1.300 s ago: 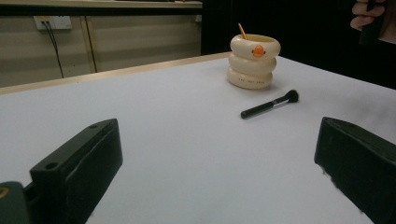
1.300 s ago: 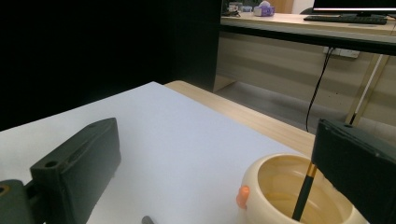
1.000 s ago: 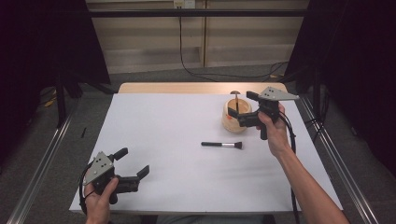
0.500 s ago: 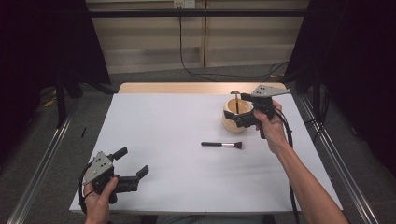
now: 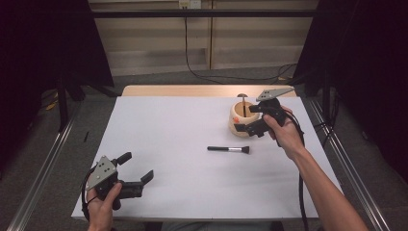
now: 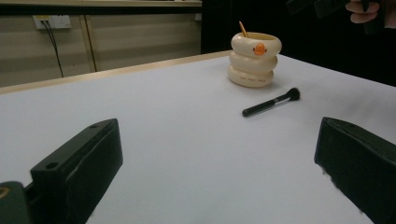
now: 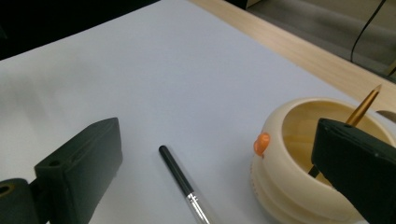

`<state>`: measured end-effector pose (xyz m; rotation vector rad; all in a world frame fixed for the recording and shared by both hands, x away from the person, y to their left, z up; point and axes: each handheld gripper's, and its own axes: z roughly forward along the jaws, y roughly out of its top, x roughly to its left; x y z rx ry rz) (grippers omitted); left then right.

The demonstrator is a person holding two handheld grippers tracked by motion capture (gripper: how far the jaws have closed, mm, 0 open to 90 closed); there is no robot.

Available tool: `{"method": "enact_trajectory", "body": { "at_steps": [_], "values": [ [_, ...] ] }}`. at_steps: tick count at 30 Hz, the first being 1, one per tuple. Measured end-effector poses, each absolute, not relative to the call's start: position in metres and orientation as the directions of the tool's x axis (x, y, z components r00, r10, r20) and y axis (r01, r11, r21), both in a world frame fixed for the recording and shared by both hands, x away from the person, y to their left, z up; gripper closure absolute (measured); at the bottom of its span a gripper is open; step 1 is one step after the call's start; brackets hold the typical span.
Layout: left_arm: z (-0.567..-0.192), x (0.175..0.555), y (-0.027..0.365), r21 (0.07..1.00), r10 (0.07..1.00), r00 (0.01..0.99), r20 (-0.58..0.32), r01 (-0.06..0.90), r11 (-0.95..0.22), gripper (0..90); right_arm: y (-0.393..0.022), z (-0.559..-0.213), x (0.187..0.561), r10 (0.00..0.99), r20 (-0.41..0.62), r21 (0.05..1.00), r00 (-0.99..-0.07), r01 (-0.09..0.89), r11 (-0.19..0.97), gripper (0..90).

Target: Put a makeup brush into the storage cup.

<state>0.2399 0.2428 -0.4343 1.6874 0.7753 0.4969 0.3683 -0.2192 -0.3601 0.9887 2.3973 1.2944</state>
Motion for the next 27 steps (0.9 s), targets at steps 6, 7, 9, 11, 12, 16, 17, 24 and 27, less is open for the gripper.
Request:
{"method": "enact_trajectory", "body": {
  "at_steps": [6,7,9,11,12,16,17,24,27],
  "values": [
    [-0.434,0.240,0.242,0.964,0.719,0.692,-0.070,0.233,-0.131,1.2,-0.216,-0.365,0.371,0.642,0.159,0.744,-0.750,0.518,0.421,2.6],
    [-0.434,0.240,0.242,0.964,0.718,0.693,-0.069,0.232,-0.131,1.1,-0.215,-0.366,0.371,0.639,0.163,0.731,-0.752,0.527,0.433,2.8],
    [-0.434,0.240,0.242,0.963,0.719,0.692,-0.069,0.233,-0.132,1.1,-0.216,-0.367,0.372,0.632,0.173,0.718,-0.755,0.536,0.444,4.2],
    [-0.434,0.240,0.242,0.963,0.719,0.692,-0.071,0.234,-0.131,1.1,-0.216,-0.370,0.373,0.630,0.186,0.698,-0.754,0.553,0.456,5.3],
    [-0.434,0.240,0.243,0.964,0.717,0.694,-0.069,0.232,-0.132,1.1,-0.217,-0.371,0.374,0.628,0.196,0.683,-0.753,0.565,0.464,5.4],
    [-0.434,0.241,0.241,0.963,0.714,0.697,-0.069,0.232,-0.134,1.1,-0.216,-0.379,0.377,0.621,0.217,0.613,-0.753,0.600,0.513,7.2],
    [-0.434,0.241,0.241,0.963,0.714,0.697,-0.068,0.233,-0.135,1.1,-0.215,-0.381,0.377,0.620,0.224,0.603,-0.752,0.606,0.518,7.4],
    [-0.434,0.240,0.242,0.964,0.715,0.696,-0.073,0.233,-0.129,1.1,-0.215,-0.388,0.380,0.582,0.250,0.564,-0.774,0.605,0.562,11.5],
    [-0.434,0.240,0.241,0.963,0.712,0.699,-0.068,0.232,-0.135,1.1,-0.217,-0.392,0.383,0.580,0.268,0.547,-0.769,0.617,0.566,16.1]
  ]
}}
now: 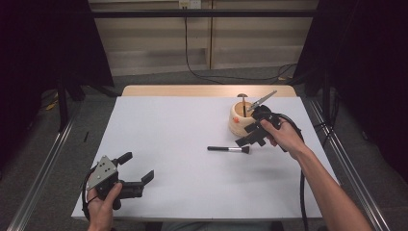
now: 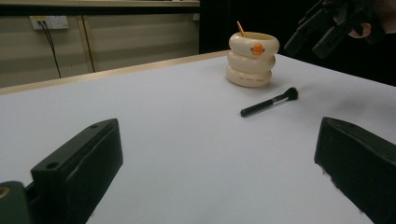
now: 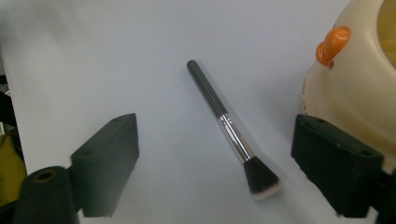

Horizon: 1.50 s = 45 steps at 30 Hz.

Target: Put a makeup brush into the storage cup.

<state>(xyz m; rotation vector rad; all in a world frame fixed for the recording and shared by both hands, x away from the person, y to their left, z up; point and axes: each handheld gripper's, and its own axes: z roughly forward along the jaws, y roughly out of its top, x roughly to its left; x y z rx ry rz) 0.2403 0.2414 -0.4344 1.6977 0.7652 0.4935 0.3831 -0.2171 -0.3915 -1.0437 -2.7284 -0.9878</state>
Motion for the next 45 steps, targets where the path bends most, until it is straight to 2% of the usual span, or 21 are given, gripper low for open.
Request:
{"method": "enact_trajectory", "body": {
  "at_steps": [4,8,13,15,17,23,28,31,34,40,45],
  "values": [
    [-0.434,0.240,0.242,0.963,0.714,0.697,-0.069,0.232,-0.134,1.2,-0.218,-0.398,0.386,0.588,0.274,0.500,-0.761,0.635,0.589,14.3],
    [-0.434,0.240,0.242,0.963,0.715,0.695,-0.072,0.235,-0.131,1.2,-0.218,-0.402,0.389,0.605,0.248,0.471,-0.757,0.640,0.607,8.6],
    [-0.435,0.240,0.242,0.962,0.705,0.706,-0.071,0.235,-0.138,1.2,-0.215,-0.404,0.391,0.566,0.225,0.446,-0.793,0.600,0.664,3.7],
    [-0.434,0.240,0.242,0.962,0.705,0.706,-0.069,0.234,-0.139,1.3,-0.214,-0.404,0.393,0.548,0.224,0.444,-0.806,0.585,0.679,3.5],
    [-0.434,0.240,0.242,0.962,0.706,0.704,-0.073,0.236,-0.136,1.2,-0.212,-0.404,0.395,0.539,0.210,0.429,-0.816,0.572,0.699,7.6],
    [-0.434,0.240,0.243,0.962,0.707,0.703,-0.074,0.236,-0.134,1.2,-0.209,-0.411,0.401,0.529,0.220,0.377,-0.819,0.572,0.728,4.1],
    [-0.434,0.240,0.243,0.962,0.706,0.705,-0.071,0.234,-0.137,1.2,-0.207,-0.416,0.404,0.522,0.232,0.365,-0.821,0.571,0.735,9.3],
    [-0.435,0.240,0.242,0.962,0.702,0.709,-0.071,0.235,-0.141,1.2,-0.204,-0.417,0.404,0.499,0.230,0.366,-0.836,0.549,0.751,20.4],
    [-0.435,0.240,0.241,0.961,0.699,0.711,-0.072,0.236,-0.141,1.2,-0.199,-0.419,0.404,0.479,0.232,0.356,-0.847,0.532,0.768,27.3],
    [-0.435,0.240,0.242,0.961,0.701,0.710,-0.072,0.238,-0.142,1.2,-0.189,-0.423,0.405,0.440,0.170,0.334,-0.882,0.472,0.816,38.7],
    [-0.435,0.241,0.243,0.960,0.702,0.708,-0.070,0.238,-0.145,1.3,-0.180,-0.428,0.407,0.392,0.166,0.295,-0.905,0.425,0.856,46.3]
  ]
}}
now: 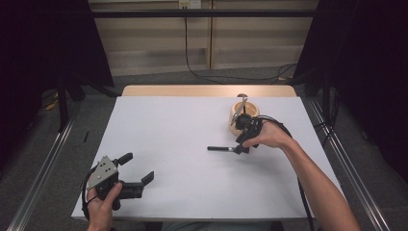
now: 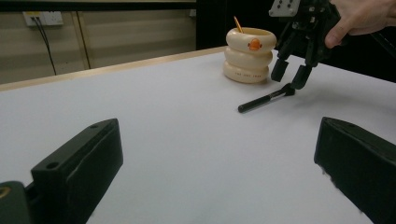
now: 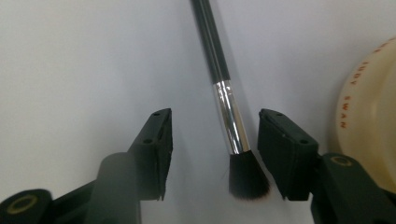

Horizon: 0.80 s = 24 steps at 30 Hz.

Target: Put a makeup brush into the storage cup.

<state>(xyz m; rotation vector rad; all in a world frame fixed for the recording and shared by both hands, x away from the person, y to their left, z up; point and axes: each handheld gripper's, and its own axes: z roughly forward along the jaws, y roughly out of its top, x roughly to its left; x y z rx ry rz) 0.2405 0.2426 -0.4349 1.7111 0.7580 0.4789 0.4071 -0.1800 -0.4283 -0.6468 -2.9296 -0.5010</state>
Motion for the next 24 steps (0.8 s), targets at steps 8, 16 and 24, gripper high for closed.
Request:
{"method": "enact_trajectory", "body": {
  "at_steps": [8,16,24],
  "values": [
    [-0.435,0.241,0.242,0.959,0.700,0.710,-0.075,0.244,-0.145,1.3,-0.176,-0.438,0.413,0.370,0.146,0.264,-0.918,0.396,0.880,57.2],
    [-0.435,0.241,0.243,0.960,0.700,0.711,-0.071,0.238,-0.145,1.2,-0.171,-0.445,0.416,0.373,0.137,0.236,-0.917,0.396,0.887,61.0],
    [-0.435,0.241,0.243,0.961,0.700,0.711,-0.070,0.237,-0.144,1.2,-0.165,-0.448,0.415,0.363,0.135,0.222,-0.922,0.385,0.896,66.9]
  ]
}}
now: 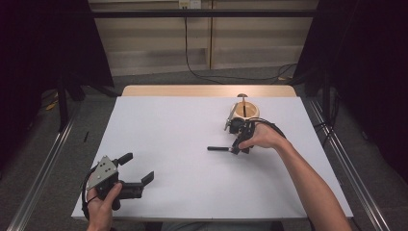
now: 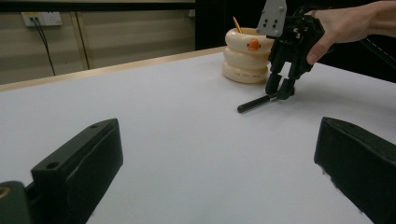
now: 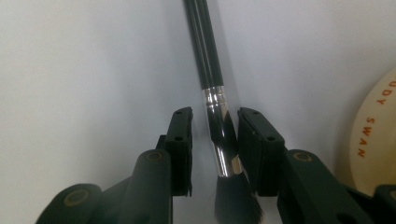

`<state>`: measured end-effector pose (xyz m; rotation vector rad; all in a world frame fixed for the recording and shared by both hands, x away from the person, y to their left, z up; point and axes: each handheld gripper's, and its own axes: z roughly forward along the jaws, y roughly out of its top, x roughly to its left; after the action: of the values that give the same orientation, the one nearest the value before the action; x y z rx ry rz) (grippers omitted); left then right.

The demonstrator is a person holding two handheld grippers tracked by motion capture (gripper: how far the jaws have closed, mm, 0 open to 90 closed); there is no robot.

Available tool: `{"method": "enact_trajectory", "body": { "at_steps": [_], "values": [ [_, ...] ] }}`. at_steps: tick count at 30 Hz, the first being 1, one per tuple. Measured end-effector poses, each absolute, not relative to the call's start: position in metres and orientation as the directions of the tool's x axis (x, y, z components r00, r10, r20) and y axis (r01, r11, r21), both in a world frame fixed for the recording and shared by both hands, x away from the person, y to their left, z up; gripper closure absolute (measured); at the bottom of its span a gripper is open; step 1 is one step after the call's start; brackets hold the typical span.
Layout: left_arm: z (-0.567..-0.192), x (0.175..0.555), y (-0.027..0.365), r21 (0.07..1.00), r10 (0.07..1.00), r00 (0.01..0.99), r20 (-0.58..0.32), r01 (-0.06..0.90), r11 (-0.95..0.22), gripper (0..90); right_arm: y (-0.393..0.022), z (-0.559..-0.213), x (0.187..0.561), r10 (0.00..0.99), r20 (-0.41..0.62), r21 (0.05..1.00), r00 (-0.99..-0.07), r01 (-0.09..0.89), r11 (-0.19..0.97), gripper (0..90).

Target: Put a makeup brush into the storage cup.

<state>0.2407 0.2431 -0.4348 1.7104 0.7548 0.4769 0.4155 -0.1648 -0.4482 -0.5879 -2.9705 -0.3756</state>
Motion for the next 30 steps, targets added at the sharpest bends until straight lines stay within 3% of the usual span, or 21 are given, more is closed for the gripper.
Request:
{"method": "enact_trajectory", "body": {
  "at_steps": [17,30],
  "values": [
    [-0.4350,0.2408,0.2419,0.960,0.697,0.714,-0.072,0.238,-0.144,1.2,-0.1584,-0.4506,0.4133,0.342,0.070,0.186,-0.937,0.349,0.918,75.4],
    [-0.4345,0.2397,0.2438,0.961,0.703,0.707,-0.070,0.237,-0.142,1.2,-0.1608,-0.4501,0.4150,0.368,0.089,0.190,-0.926,0.378,0.906,77.6]
  ]
}}
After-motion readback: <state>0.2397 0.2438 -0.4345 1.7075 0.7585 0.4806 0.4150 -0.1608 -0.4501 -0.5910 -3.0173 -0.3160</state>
